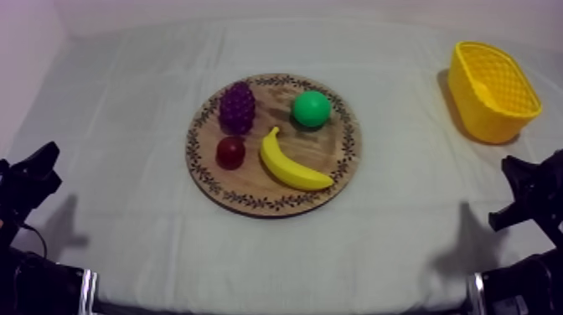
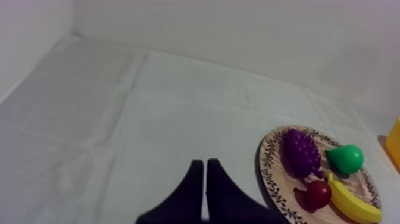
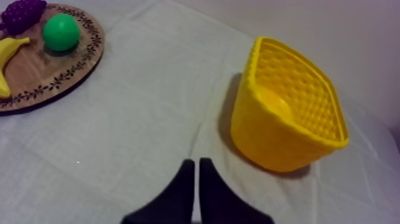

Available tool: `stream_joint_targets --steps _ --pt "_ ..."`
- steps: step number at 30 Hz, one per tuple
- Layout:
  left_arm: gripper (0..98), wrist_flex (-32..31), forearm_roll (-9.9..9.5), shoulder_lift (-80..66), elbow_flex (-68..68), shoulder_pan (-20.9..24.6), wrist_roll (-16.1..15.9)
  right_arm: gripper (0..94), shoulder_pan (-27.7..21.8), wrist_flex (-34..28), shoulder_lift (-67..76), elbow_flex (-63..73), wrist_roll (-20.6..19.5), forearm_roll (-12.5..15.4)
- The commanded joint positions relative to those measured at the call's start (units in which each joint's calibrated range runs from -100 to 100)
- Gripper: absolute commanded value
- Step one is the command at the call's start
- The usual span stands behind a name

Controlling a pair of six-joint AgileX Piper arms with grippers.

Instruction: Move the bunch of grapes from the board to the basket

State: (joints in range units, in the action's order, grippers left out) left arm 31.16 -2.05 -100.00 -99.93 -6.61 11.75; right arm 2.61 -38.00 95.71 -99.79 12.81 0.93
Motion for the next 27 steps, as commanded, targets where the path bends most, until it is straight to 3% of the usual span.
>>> stream_joint_targets --steps 1,27 --pt "0.1 0.0 -0.02 0.0 0.0 0.0 0.0 0.5 0.0 0.0 0.0 0.0 0.0 0.0" --pt "0.1 0.0 -0.02 0.0 0.0 0.0 0.0 0.5 0.1 1.5 0.0 0.0 -1.1 0.5"
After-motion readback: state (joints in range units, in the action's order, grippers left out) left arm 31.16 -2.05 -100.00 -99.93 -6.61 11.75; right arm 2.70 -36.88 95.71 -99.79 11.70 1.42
